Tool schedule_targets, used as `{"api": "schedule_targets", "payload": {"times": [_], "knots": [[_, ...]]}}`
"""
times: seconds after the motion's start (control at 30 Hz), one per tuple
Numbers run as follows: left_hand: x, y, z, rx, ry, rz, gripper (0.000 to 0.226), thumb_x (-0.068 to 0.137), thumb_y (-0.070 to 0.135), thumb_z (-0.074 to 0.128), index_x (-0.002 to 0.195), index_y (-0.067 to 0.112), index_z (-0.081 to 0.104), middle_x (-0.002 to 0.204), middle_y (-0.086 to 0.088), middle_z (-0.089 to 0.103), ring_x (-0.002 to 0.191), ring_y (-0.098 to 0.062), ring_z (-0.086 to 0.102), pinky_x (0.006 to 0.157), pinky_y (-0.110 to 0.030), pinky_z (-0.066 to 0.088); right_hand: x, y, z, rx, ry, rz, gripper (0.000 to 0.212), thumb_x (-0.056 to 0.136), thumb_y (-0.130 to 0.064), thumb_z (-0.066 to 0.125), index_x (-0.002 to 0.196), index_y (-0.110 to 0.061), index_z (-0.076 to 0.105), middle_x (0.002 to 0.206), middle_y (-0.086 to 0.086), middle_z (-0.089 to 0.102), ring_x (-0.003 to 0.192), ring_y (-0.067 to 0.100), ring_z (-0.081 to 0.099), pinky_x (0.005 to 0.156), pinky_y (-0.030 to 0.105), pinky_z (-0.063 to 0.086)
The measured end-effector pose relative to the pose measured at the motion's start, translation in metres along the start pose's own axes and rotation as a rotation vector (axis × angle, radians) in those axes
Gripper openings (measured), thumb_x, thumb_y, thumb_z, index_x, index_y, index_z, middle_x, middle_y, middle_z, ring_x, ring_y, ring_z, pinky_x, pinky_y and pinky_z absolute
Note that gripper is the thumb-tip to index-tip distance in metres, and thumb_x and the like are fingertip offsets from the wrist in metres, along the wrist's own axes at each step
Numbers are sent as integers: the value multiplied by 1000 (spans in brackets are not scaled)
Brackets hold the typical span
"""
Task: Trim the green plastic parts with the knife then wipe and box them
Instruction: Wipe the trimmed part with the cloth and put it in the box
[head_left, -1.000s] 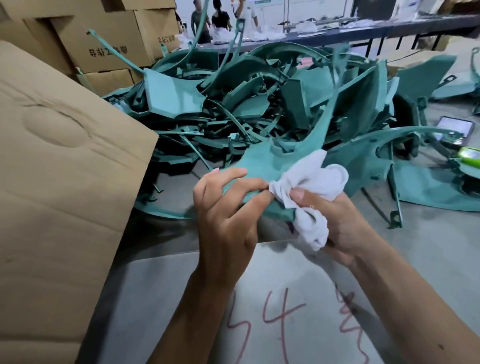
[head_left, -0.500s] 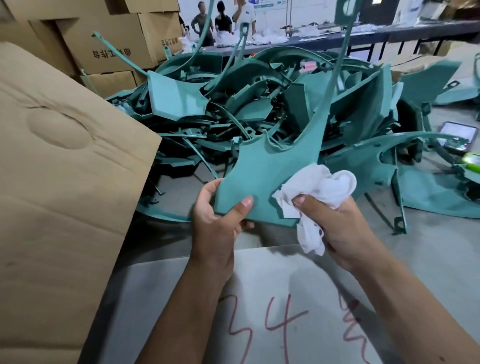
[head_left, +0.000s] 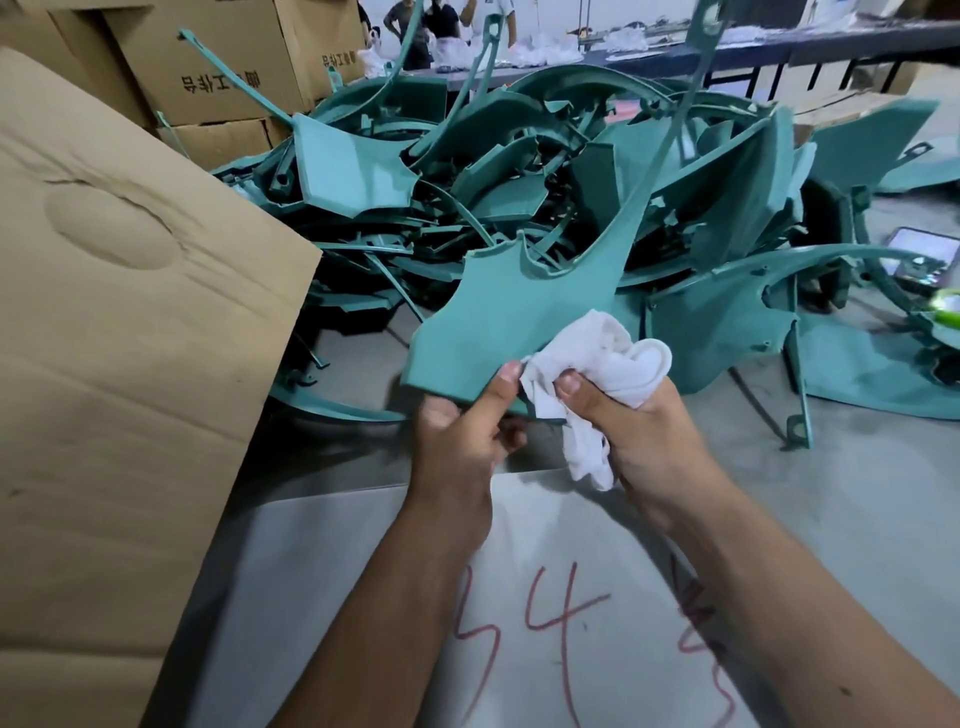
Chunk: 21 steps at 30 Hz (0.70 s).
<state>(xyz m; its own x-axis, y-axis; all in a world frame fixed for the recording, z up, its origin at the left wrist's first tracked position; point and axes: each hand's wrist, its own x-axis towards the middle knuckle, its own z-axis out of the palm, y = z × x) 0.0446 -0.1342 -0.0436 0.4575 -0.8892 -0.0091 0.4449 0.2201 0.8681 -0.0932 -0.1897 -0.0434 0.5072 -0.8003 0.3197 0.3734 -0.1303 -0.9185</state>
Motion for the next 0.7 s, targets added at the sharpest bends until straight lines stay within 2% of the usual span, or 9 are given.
{"api": "schedule_targets", "payload": {"times": [0.13,0.17,0.23,0.27,0.33,0.4,0.5,0.6,0.7], "knots": [[5,7,-6,92,-61,-40,40,78,19,77,116,10,68,101,-8,76,69,-14,65,55,-22,49,-1,6,-3,71,109,36,30,100,-20,68,85,6,66,47,20,54,31,25,41,41,20,35],[5,7,-7,98,-75,-60,32,82,15,76,112,10,68,95,-8,76,65,-14,62,54,-22,47,0,5,-3,107,161,47,34,97,-23,72,84,8,66,52,25,57,35,29,45,43,25,42],[6,6,-10,113,-102,-94,18,88,7,73,104,10,67,84,-6,74,56,-12,58,48,-20,44,2,4,-7,194,272,79,35,90,-25,79,90,9,69,71,36,63,50,45,52,55,47,55],[6,6,-11,135,-118,-99,15,89,5,73,103,9,67,82,-5,74,54,-11,57,46,-19,42,3,2,-12,191,326,77,36,88,-26,81,91,8,69,71,34,63,50,42,51,55,44,54],[7,7,-14,195,-154,-98,20,87,7,77,105,7,68,86,-6,76,57,-12,59,48,-21,42,6,-2,-22,119,438,24,27,86,-27,80,82,-2,74,59,18,64,39,25,50,41,24,42],[6,9,-15,244,-178,-99,32,79,13,80,108,5,68,88,-6,75,59,-14,60,52,-24,44,9,-6,-28,106,573,-36,14,88,-20,79,82,-9,73,61,9,66,40,13,54,40,20,41],[5,12,-17,240,-174,-120,39,73,13,79,109,2,66,83,-4,74,55,-13,62,47,-23,49,11,-11,-37,103,733,-136,17,94,-15,77,77,-15,72,58,4,65,41,15,54,40,22,41],[5,12,-19,233,-146,-117,38,72,10,79,106,2,66,79,-3,72,54,-13,62,45,-21,48,12,-13,-43,98,686,-174,18,90,-18,79,83,-9,65,55,3,63,40,16,52,40,22,39],[3,8,-15,204,-123,-99,32,76,11,79,104,3,67,79,-4,69,57,-14,56,45,-21,40,10,-8,-29,118,618,-57,17,89,-19,79,95,-5,70,65,3,64,47,10,56,44,22,44]]}}
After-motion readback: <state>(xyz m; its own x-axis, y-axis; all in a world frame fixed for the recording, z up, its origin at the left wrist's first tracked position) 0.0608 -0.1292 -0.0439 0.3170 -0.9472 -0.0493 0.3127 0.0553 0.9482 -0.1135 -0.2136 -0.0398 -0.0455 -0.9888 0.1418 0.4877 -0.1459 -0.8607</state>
